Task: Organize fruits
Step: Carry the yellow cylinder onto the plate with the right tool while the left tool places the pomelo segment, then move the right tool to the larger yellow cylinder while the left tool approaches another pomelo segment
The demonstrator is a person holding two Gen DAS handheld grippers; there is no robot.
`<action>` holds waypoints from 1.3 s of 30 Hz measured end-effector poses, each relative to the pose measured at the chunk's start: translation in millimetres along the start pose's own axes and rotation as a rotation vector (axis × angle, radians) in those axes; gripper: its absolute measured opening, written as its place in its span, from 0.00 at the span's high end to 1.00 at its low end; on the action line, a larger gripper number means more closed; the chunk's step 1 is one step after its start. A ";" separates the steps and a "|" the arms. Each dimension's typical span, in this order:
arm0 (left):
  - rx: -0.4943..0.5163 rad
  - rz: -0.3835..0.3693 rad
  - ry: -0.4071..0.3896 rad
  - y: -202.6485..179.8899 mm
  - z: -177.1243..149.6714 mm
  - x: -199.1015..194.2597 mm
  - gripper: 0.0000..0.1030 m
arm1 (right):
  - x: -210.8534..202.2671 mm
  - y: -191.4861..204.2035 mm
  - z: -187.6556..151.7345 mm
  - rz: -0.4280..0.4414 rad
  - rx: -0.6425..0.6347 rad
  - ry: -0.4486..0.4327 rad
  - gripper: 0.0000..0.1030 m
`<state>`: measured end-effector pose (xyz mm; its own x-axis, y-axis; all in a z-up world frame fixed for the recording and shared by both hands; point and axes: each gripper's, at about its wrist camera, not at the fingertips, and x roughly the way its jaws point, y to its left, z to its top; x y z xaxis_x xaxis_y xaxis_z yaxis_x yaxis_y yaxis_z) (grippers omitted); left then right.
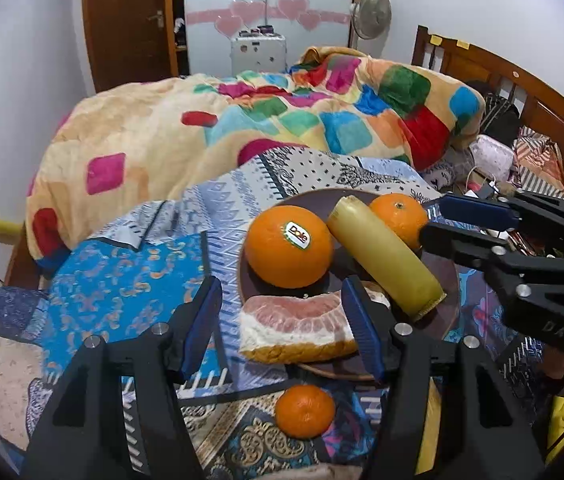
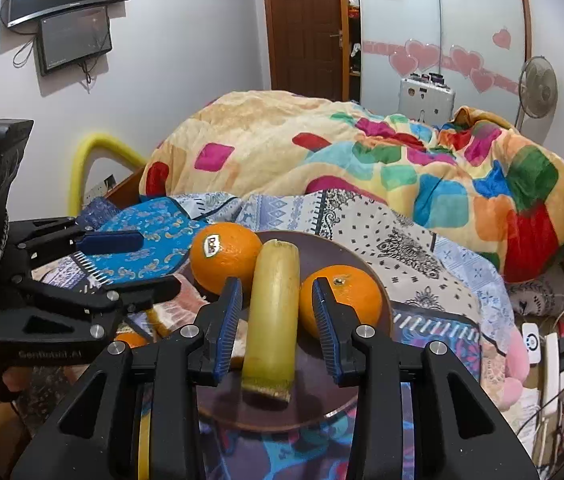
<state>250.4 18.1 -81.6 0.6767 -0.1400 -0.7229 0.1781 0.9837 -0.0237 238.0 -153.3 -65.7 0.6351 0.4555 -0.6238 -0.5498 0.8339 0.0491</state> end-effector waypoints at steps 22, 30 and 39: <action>-0.039 0.085 0.056 -12.6 -93.9 -68.6 0.34 | -74.6 22.3 -60.7 0.002 -0.012 -0.004 0.67; -0.011 0.069 0.087 -36.3 -120.2 -62.1 0.14 | -82.5 23.3 -87.6 0.006 0.002 0.030 0.66; -0.011 0.121 0.086 -43.6 -125.5 -47.5 0.12 | -79.2 29.0 -104.4 0.026 0.010 0.063 0.61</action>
<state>120.9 -4.1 -132.9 0.6291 -0.0108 -0.7772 0.0906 0.9941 0.0595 115.2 -197.8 -96.3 0.5850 0.4568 -0.6702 -0.5603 0.8251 0.0734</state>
